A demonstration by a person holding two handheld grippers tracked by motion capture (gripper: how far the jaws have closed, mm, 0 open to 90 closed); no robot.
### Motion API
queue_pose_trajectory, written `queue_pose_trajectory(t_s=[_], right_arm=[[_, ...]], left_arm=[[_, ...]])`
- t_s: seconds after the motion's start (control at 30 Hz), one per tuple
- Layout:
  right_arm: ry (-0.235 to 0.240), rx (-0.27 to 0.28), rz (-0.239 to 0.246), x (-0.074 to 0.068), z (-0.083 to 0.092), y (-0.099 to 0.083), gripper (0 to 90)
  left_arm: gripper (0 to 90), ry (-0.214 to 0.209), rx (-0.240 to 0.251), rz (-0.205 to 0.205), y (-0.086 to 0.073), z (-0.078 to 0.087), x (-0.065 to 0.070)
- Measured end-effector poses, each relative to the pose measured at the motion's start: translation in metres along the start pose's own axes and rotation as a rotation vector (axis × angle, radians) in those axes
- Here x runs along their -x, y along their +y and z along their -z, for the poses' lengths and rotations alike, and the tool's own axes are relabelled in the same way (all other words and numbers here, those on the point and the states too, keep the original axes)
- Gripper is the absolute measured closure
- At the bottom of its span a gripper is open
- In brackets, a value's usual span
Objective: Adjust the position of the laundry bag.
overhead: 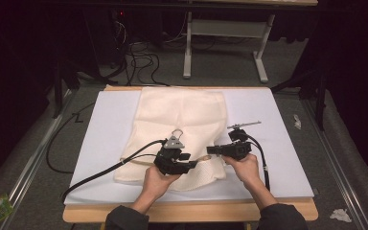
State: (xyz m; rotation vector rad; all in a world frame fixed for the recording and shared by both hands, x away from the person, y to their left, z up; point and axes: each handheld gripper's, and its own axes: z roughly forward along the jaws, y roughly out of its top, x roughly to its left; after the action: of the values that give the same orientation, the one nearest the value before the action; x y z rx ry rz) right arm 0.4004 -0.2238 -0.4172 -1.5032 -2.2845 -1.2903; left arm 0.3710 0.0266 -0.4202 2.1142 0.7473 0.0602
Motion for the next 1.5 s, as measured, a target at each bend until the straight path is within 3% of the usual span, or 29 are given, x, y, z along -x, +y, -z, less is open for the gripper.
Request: queue_pose_trajectory(t_s=[0.33, 1.0, 1.5], right_arm=[[-0.006, -0.001, 0.010, -0.004, -0.004, 0.000, 85.2], [0.004, 0.011, 0.021, -0.010, -0.008, 0.000, 85.3], [0.006, 0.014, 0.027, -0.012, -0.009, 0.000, 85.3]], left_arm=[[62.7, -0.047, 0.000, 0.033, 0.000, -0.012, 0.001], [65.1, -0.060, 0.002, 0.073, 0.000, -0.023, -0.003], [68.5, -0.073, 0.041, 0.092, 0.000, -0.027, -0.003]])
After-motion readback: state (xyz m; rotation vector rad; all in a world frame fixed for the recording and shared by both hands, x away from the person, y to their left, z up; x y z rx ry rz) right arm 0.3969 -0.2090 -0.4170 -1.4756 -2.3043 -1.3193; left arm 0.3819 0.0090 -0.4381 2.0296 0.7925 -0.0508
